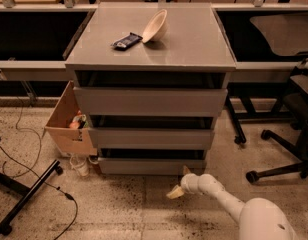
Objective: Close bottom drawer
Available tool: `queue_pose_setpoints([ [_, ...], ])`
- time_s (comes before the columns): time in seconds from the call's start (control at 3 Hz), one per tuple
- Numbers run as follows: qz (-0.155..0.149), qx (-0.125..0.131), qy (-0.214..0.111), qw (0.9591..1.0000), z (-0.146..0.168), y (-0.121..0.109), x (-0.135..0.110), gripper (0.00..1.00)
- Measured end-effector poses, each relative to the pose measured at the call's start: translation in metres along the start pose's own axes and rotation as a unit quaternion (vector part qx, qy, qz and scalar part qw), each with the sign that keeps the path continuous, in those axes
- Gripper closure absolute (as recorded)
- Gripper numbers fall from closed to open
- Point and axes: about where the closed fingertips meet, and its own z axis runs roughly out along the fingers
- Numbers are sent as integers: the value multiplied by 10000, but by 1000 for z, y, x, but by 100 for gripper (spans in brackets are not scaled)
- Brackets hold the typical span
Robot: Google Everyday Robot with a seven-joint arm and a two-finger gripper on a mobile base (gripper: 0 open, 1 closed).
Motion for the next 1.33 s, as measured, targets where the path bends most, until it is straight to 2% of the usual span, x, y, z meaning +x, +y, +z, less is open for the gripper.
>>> queue_pose_setpoints([
  [0.33, -150, -80, -94, 9998, 16, -5, -21, 0],
  [0.67, -158, -87, -106, 9998, 18, -6, -24, 0],
  [1.0, 76, -84, -67, 9999, 9, -6, -7, 0],
  [1.33, 91, -82, -65, 9999, 9, -6, -6, 0],
])
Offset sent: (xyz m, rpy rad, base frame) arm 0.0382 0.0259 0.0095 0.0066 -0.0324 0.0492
